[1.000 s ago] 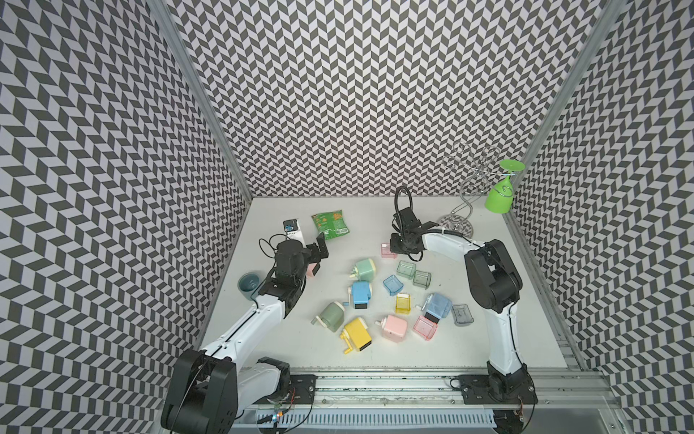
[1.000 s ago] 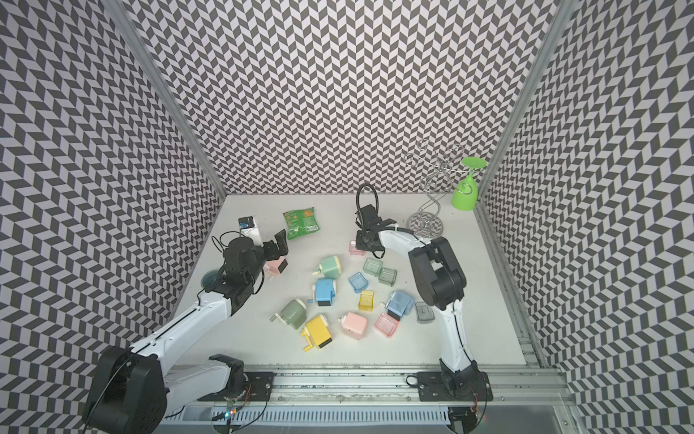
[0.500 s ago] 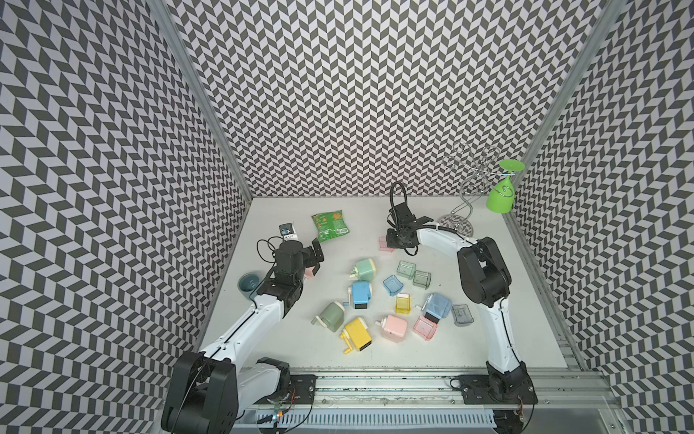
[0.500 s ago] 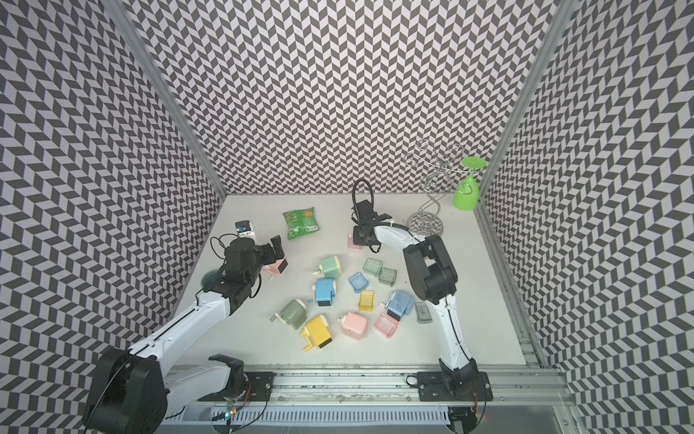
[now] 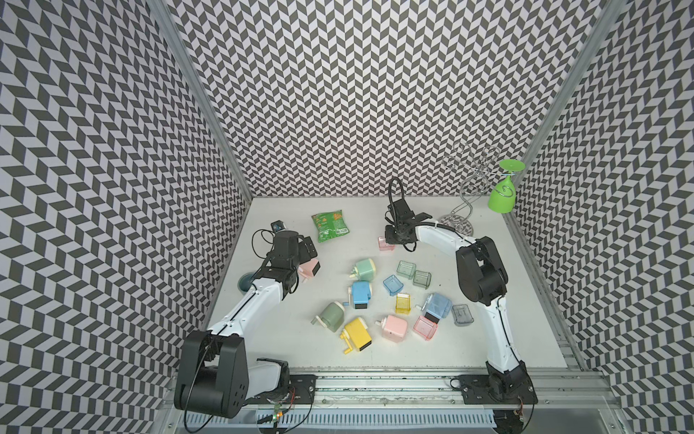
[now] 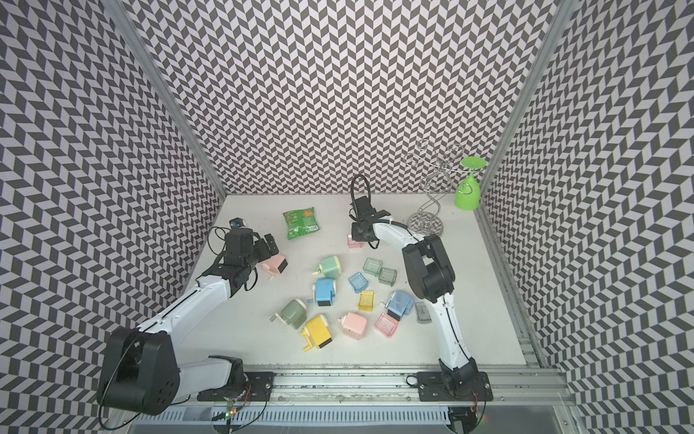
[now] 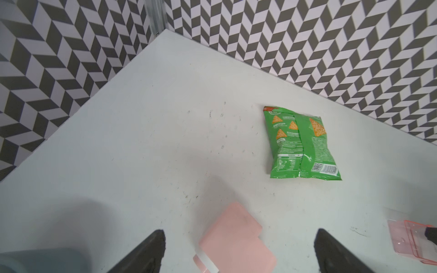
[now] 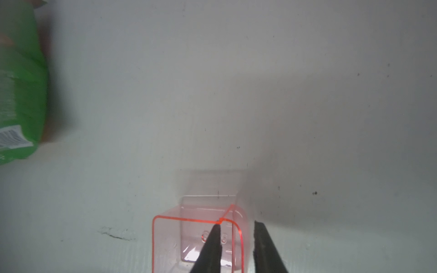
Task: Put the tray back into the pencil sharpener
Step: Adjust the container at the center of the board, then pick up the pencil sharpener from the center of the board.
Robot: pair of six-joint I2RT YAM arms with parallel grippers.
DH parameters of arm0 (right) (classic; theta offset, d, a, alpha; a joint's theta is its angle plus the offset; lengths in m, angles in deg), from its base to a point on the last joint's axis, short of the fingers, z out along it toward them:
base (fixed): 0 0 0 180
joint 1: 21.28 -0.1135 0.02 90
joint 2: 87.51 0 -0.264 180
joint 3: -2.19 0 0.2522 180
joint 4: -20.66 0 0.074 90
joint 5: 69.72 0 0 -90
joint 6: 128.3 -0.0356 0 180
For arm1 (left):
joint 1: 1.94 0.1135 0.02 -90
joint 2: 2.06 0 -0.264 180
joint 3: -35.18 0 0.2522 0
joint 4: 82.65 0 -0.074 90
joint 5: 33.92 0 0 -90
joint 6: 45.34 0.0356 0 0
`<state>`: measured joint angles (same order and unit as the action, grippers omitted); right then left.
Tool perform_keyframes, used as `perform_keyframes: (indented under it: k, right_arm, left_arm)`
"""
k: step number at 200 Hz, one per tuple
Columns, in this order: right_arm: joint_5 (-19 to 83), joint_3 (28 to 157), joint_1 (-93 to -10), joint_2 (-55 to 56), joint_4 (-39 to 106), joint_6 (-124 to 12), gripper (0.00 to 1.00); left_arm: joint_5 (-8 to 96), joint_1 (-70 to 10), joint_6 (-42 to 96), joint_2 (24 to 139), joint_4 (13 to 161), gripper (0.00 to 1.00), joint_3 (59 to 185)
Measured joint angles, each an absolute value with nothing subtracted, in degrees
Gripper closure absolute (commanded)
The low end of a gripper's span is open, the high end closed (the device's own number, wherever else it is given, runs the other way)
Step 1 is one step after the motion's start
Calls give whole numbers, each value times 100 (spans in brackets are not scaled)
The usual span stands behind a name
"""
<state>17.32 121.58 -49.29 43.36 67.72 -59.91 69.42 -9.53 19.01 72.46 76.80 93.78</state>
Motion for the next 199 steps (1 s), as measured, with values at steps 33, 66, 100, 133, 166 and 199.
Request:
perform_keyframes:
  k: [33, 66, 100, 133, 166, 199]
  right_arm:
    - [1889, 12061, -4931, 4181, 6759, -5691, 52]
    - [2425, 11205, -4990, 3226, 6315, -4990, 44]
    - [3091, 10702, -5385, 2459, 5489, -4249, 43]
    - [3367, 10413, -6111, 2406, 4777, -3543, 41]
    - [3470, 10225, -6793, 2518, 4342, -2953, 39]
    - [3513, 10372, -7186, 2894, 4033, -2721, 28]
  left_arm:
    - [6654, -800, 1615, 7722, 7328, 0, 9732]
    - [6328, -717, 1250, 7882, 7151, 0, 9771]
    - [6274, -593, 845, 7891, 6919, 0, 9771]
    - [6490, -475, 452, 7349, 6808, 0, 9551]
    - [6829, -322, 137, 6555, 6635, 0, 9194]
    - [7036, -313, -42, 5991, 6537, 0, 8847]
